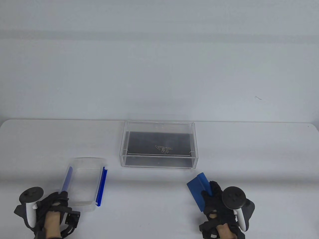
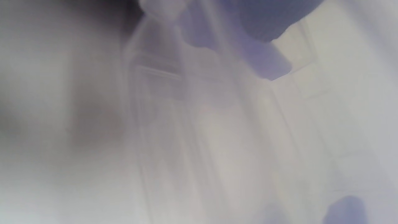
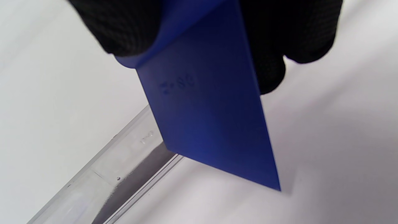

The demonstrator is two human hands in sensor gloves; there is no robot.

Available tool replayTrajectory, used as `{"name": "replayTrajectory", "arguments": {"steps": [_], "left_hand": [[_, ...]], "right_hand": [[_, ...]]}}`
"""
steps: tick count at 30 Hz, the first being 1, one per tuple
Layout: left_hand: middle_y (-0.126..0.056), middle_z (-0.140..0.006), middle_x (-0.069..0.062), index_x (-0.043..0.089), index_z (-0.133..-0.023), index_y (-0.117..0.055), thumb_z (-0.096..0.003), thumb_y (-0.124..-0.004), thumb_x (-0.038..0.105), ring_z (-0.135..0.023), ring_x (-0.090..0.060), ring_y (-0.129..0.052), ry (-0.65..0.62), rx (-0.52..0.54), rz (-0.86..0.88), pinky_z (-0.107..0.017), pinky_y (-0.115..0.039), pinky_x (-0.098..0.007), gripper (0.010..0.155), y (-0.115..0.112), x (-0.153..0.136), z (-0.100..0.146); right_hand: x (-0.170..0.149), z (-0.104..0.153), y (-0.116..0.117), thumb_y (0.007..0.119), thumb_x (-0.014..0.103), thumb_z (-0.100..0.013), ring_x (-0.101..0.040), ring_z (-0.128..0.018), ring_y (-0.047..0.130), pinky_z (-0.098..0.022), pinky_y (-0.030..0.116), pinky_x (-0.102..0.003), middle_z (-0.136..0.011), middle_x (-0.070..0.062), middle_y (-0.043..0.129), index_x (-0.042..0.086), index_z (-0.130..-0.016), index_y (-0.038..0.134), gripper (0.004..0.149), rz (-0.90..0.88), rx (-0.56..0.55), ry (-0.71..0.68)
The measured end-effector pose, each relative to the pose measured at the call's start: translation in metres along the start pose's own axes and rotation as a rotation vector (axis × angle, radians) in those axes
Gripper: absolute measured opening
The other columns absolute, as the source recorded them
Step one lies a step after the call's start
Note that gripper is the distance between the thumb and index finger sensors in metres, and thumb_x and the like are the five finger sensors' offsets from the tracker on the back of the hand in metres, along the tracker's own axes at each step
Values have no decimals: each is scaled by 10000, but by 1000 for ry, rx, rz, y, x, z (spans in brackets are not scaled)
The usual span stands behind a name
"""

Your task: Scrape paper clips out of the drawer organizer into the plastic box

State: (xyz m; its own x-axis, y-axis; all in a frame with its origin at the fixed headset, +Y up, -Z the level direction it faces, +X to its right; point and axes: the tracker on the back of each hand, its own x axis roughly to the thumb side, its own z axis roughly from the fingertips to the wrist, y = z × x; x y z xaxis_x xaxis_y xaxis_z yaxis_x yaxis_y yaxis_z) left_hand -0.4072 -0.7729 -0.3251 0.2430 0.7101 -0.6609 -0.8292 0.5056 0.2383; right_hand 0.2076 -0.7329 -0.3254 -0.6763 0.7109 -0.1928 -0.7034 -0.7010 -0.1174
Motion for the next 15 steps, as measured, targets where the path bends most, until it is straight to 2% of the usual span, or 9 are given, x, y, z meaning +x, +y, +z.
{"name": "replayTrajectory", "arguments": {"steps": [3,6,8,11,15], "left_hand": [[-522,-1006,-218,93,-997,-617,-474,-706,424,-992,-493,-327,-36,-34,28,-690,-500,-600,625,-3,6,6],[-655,-947,-226,141,-1025,-558,-474,-685,435,-889,-548,-643,-98,-78,103,-594,-708,-568,637,-7,17,15],[-628,-950,-238,173,-1044,-518,-479,-675,432,-817,-529,-768,-148,-111,139,-533,-782,-532,641,-11,27,25],[-623,-935,-243,241,-1065,-453,-486,-646,433,-763,-516,-809,-246,-142,149,-490,-818,-498,639,-23,42,39],[-589,-938,-244,243,-1073,-386,-492,-613,431,-742,-511,-805,-347,-188,141,-458,-850,-467,651,-50,60,59]], "right_hand": [[-1,0,0,750,414,-417,-265,-567,912,-513,746,-455,-795,-76,796,171,-957,509,639,1,0,-1],[-1,0,-2,748,414,-417,-266,-571,911,-515,745,-455,-799,-77,793,170,-958,506,641,-4,-4,-1],[-1,0,-2,746,414,-419,-265,-571,911,-516,745,-455,-800,-76,792,172,-959,505,639,-5,-5,-3],[-1,-1,-3,745,415,-418,-265,-572,911,-517,746,-453,-801,-75,791,173,-959,505,639,-2,-8,-8],[-1,-1,-3,746,415,-418,-265,-572,911,-516,746,-454,-801,-76,792,172,-959,504,640,-1,-8,-10]]}}
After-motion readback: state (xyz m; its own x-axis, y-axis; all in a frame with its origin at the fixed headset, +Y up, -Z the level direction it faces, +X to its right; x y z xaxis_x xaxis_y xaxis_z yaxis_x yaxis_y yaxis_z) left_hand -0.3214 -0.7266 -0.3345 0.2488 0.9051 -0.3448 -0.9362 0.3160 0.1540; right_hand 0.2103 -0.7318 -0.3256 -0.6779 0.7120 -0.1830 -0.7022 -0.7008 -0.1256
